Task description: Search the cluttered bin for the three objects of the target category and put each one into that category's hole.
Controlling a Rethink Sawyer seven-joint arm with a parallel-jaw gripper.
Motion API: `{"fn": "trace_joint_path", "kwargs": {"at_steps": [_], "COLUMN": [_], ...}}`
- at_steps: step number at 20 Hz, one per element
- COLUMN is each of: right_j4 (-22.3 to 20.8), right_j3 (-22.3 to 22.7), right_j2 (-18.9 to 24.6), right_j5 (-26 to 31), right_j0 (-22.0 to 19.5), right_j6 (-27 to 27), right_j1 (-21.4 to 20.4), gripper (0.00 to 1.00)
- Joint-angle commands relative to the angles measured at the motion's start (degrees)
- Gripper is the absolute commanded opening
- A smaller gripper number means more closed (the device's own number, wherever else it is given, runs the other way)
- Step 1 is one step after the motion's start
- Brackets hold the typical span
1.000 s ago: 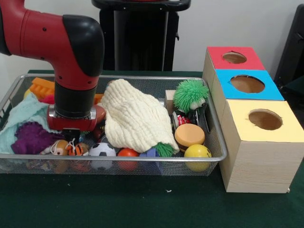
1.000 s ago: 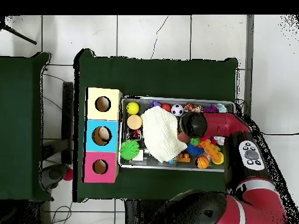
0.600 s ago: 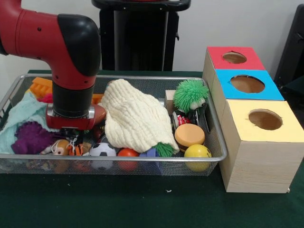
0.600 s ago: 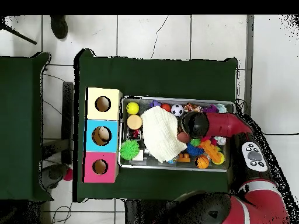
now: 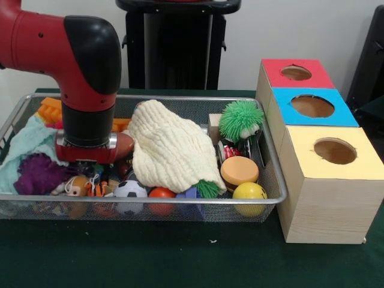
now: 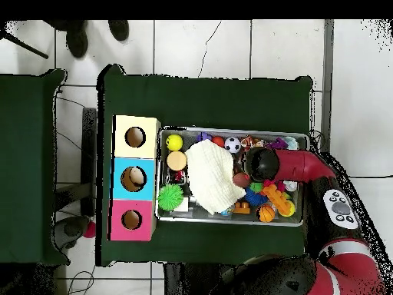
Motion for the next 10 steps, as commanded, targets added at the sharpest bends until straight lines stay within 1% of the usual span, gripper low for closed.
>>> {"fn": "trace_joint_path", "kwargs": {"at_steps": [1, 3, 5, 10], "right_j4": [-0.28, -0.85, -1.72, -3.01], "right_j3": [4.79, 4.33, 3.99, 2.89], "right_j2": [2.39, 1.91, 1.27, -0.62], "right_j5": [11.05, 11.1, 9.83, 6.9], "right_j0": [-0.96, -0.48, 0.09, 1.74], "right_j6": [-7.87, -7.83, -7.05, -3.45], "right_j1": [2.24, 2.52, 2.88, 4.72], "gripper": [1.0, 1.0, 1.0, 1.0]}}
